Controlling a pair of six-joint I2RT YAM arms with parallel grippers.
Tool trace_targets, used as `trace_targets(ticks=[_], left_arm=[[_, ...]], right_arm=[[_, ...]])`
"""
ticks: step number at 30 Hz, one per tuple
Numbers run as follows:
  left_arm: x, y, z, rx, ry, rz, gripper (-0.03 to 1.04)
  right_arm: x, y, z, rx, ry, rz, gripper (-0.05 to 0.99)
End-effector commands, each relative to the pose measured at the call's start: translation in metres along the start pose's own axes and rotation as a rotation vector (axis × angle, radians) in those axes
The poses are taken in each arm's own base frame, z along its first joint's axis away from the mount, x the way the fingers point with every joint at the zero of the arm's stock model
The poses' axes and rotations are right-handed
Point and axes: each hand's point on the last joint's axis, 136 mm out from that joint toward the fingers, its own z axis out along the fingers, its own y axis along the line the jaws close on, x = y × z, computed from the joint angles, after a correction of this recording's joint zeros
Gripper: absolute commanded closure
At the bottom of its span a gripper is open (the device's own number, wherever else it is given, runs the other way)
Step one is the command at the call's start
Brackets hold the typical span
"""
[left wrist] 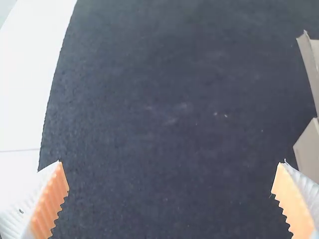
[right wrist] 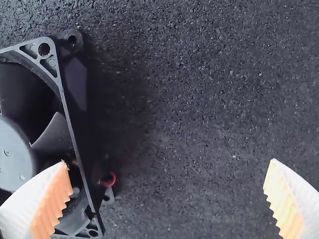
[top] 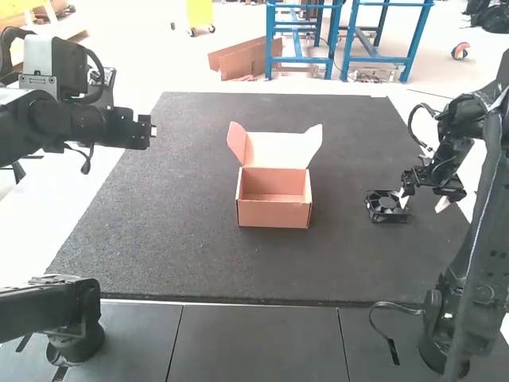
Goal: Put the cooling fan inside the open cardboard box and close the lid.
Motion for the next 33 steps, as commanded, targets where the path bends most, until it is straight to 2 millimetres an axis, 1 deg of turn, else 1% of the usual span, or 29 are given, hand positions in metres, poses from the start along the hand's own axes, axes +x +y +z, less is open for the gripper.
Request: trace_targets(ticks=[1, 5, 12, 17, 23, 28, 31, 33], left_arm=[[-0.012, -0.001, -0.006, 0.005, -0.033, -0.008, 0.04], [-0.011, -0.001, -0.006, 0.005, -0.032, -0.008, 0.04], [-0.012, -0.002, -0.006, 0.007, -0.033, -0.009, 0.04], [-0.010, -0.002, -0.006, 0.007, -0.030, -0.012, 0.04], [-0.011, -0.002, -0.006, 0.007, -0.032, -0.013, 0.04], [-0.010, -0.002, -0.006, 0.005, -0.030, -0.013, 0.04], [-0.010, -0.002, -0.006, 0.007, -0.029, -0.012, 0.04], [-0.010, -0.002, -0.006, 0.005, -0.030, -0.013, 0.04]], right_arm=[[0.004, 0.002, 0.016, -0.005, 0.043, 0.005, 0.04], [0.001, 0.003, 0.015, -0.011, 0.033, 0.008, 0.04], [-0.006, 0.008, 0.005, -0.050, 0.019, 0.010, 0.04], [-0.011, 0.008, 0.001, -0.054, 0.004, 0.008, 0.04], [-0.011, 0.008, 0.005, -0.048, 0.006, 0.006, 0.04], [-0.007, 0.005, 0.011, -0.026, 0.017, 0.005, 0.04], [-0.005, 0.004, 0.014, -0.021, 0.022, 0.005, 0.12], [-0.003, 0.003, 0.018, -0.020, 0.022, 0.014, 0.21]])
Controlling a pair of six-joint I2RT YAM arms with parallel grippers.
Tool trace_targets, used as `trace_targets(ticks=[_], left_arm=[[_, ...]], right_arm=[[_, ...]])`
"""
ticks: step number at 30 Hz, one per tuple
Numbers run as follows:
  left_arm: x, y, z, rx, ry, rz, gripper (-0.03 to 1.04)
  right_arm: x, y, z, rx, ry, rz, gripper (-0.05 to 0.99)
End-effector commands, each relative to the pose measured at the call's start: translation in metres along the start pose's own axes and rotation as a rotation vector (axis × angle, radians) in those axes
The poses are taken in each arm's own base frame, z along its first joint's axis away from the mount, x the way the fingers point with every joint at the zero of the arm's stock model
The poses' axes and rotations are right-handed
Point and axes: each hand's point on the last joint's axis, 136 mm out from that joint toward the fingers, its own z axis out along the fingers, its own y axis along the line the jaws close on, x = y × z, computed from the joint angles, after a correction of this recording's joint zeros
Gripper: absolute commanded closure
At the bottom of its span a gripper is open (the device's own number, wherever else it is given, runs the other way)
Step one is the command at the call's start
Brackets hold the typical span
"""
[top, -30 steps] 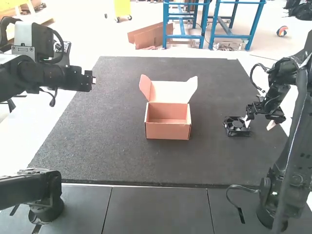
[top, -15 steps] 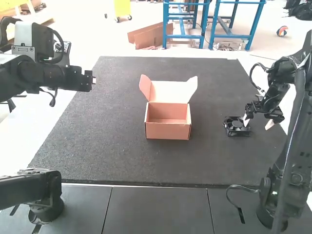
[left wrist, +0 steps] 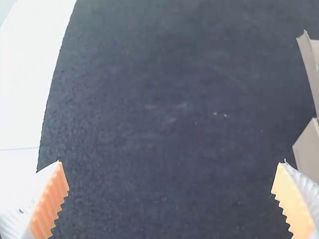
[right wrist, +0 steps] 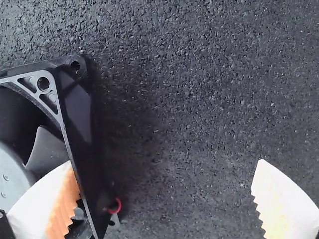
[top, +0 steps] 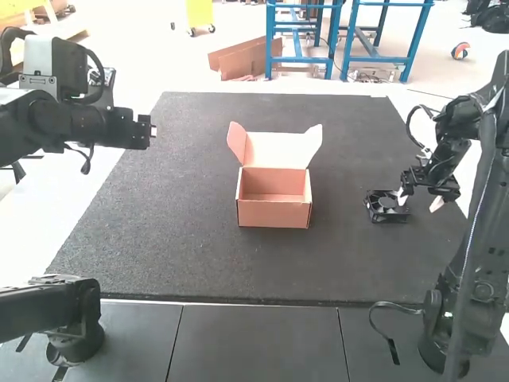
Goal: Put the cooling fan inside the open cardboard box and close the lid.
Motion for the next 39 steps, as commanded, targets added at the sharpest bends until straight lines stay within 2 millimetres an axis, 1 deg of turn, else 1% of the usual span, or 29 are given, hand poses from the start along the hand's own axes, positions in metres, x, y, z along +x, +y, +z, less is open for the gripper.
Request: trace_targets(ticks=[1, 4, 7, 9, 12, 13, 16, 17, 20, 23, 26, 29, 34, 39], left_arm=[[-0.011, -0.002, -0.006, 0.005, -0.032, -0.006, 0.04], [-0.011, -0.002, -0.006, 0.007, -0.032, -0.005, 0.04], [-0.011, -0.002, -0.007, 0.007, -0.033, -0.005, 0.04], [-0.010, -0.002, -0.006, 0.005, -0.029, -0.006, 0.04], [-0.009, -0.002, -0.007, 0.005, -0.027, -0.006, 0.04], [-0.009, -0.002, -0.006, 0.005, -0.026, -0.006, 0.04], [-0.010, -0.002, -0.006, 0.005, -0.029, -0.006, 0.04], [-0.010, -0.002, -0.006, 0.007, -0.030, -0.005, 0.04], [-0.010, -0.002, -0.005, 0.007, -0.038, -0.004, 0.04], [-0.010, -0.002, -0.003, 0.007, -0.046, -0.003, 0.04], [-0.008, -0.002, 0.000, 0.006, -0.049, -0.003, 0.04], [-0.006, -0.003, 0.002, 0.008, -0.047, 0.000, 0.04], [-0.002, -0.011, 0.003, 0.031, -0.042, 0.012, 0.04], [0.003, -0.020, 0.006, 0.057, -0.038, 0.026, 0.04]], right_arm=[[0.008, 0.001, 0.011, 0.008, 0.028, 0.016, 0.25], [0.012, 0.003, 0.016, 0.005, 0.034, 0.014, 0.35], [0.013, 0.004, 0.019, 0.000, 0.029, 0.025, 0.52], [0.012, 0.007, 0.020, -0.020, 0.025, 0.036, 0.68], [0.010, 0.009, 0.018, -0.027, 0.010, 0.049, 0.82], [0.009, 0.011, 0.018, -0.039, 0.006, 0.052, 0.86], [0.005, 0.012, 0.013, -0.045, -0.017, 0.057, 0.89], [0.003, 0.015, 0.009, -0.064, -0.031, 0.064, 0.95], [-0.004, 0.019, -0.004, -0.099, -0.071, 0.093, 0.95], [-0.003, 0.022, -0.024, -0.112, -0.101, 0.108, 0.95], [0.001, 0.029, -0.048, -0.122, -0.142, 0.091, 0.95], [0.002, 0.031, -0.076, -0.114, -0.201, 0.124, 0.94], [0.018, 0.042, -0.112, -0.116, -0.247, 0.140, 0.94], [0.030, 0.052, -0.150, -0.134, -0.316, 0.207, 0.94]])
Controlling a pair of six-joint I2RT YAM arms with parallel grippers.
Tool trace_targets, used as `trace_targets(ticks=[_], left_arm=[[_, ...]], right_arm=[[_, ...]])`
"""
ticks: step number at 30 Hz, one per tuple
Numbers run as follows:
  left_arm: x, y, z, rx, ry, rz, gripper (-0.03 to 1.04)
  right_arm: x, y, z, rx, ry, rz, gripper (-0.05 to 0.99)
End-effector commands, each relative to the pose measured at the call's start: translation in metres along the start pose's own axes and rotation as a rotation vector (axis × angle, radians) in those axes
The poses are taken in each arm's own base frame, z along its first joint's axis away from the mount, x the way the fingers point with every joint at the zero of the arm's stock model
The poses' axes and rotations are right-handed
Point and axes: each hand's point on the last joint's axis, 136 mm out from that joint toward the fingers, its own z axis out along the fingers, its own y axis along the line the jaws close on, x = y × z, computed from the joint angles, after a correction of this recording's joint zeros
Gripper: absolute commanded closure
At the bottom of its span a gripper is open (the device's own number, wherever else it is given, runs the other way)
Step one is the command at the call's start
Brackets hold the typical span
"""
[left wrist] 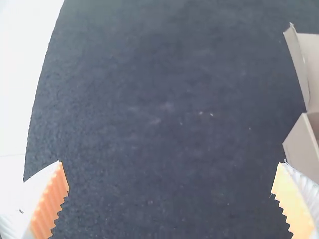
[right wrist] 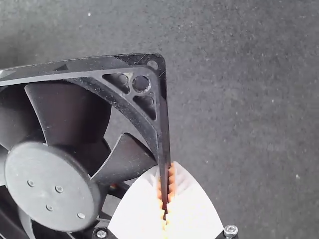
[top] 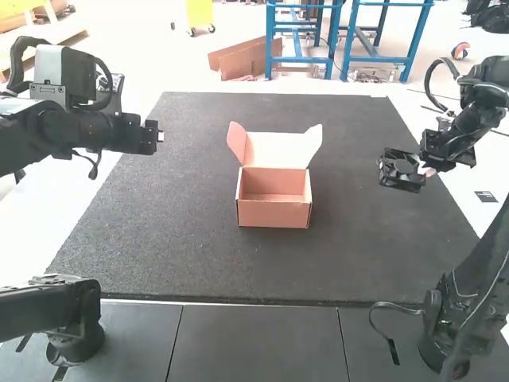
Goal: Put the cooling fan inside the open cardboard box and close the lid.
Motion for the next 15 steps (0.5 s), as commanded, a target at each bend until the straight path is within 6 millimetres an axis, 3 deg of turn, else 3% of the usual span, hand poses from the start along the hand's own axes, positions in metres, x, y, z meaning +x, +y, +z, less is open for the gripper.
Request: trace_targets(ticks=[1, 8, 15], left_arm=[[-0.002, -0.006, -0.001, 0.017, -0.023, 0.003, 0.04], [0.003, -0.010, 0.002, 0.029, -0.020, 0.010, 0.04], [0.005, -0.010, 0.000, 0.029, -0.015, 0.007, 0.04]], right_arm=[[0.000, 0.018, -0.029, -0.050, -0.064, 0.065, 0.94], [0.005, 0.073, -0.071, -0.113, -0.148, 0.042, 0.94], [0.021, 0.125, -0.090, -0.183, -0.128, 0.030, 0.94]])
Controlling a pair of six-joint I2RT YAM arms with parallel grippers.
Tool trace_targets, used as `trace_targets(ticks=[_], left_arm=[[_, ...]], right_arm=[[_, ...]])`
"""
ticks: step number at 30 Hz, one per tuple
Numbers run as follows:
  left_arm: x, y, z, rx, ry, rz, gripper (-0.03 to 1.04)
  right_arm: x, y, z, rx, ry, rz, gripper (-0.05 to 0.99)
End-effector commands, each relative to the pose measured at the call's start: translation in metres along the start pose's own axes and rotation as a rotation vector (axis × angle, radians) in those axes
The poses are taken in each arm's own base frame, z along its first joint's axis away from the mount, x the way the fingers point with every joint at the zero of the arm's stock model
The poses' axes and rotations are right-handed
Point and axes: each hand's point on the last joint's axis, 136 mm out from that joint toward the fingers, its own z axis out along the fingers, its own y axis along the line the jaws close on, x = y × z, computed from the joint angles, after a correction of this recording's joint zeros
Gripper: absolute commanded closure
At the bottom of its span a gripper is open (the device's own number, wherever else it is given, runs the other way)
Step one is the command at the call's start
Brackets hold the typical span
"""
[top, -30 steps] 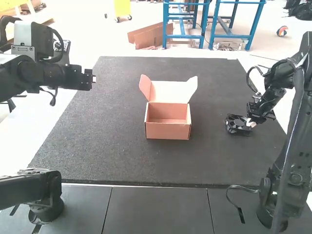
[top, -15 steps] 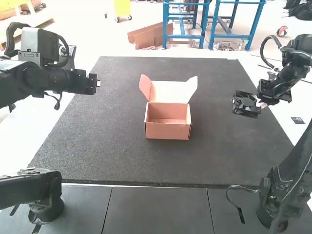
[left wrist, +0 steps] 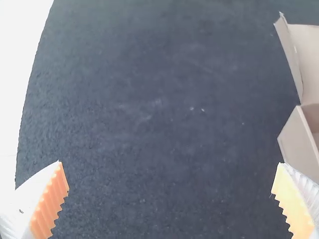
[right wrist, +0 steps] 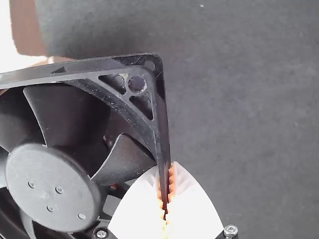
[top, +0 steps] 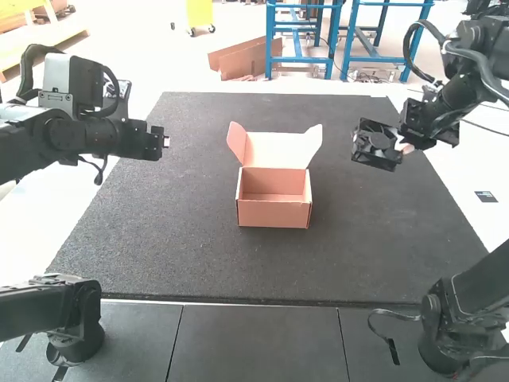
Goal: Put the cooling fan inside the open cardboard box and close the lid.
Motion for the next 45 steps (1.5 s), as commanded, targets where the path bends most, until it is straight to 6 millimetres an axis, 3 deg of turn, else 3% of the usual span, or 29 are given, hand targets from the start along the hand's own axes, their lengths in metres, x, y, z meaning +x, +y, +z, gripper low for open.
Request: trace_targets(ticks=[1, 11, 17, 23, 33, 39, 45], left_arm=[[-0.003, -0.002, -0.005, 0.008, -0.020, -0.005, 0.04], [0.004, -0.002, -0.015, 0.007, -0.017, -0.026, 0.04], [0.009, -0.002, -0.027, 0.007, -0.020, -0.029, 0.04], [0.014, -0.001, -0.038, 0.006, -0.032, -0.035, 0.04], [0.026, 0.001, -0.052, 0.002, -0.037, -0.048, 0.04], [0.024, 0.004, -0.053, -0.008, -0.048, -0.053, 0.04], [0.023, 0.011, -0.053, -0.031, -0.051, -0.066, 0.04]], right_arm=[[-0.002, 0.039, -0.020, -0.080, -0.045, 0.027, 0.94], [0.045, 0.135, -0.016, -0.220, 0.053, -0.056, 0.94], [0.075, 0.173, 0.004, -0.241, 0.137, -0.131, 0.94], [0.083, 0.200, 0.024, -0.251, 0.168, -0.153, 0.94], [0.064, 0.206, 0.072, -0.180, 0.134, -0.175, 0.94], [0.050, 0.183, 0.108, -0.023, 0.084, -0.275, 0.94], [0.030, 0.188, 0.126, -0.012, 0.058, -0.265, 0.94]])
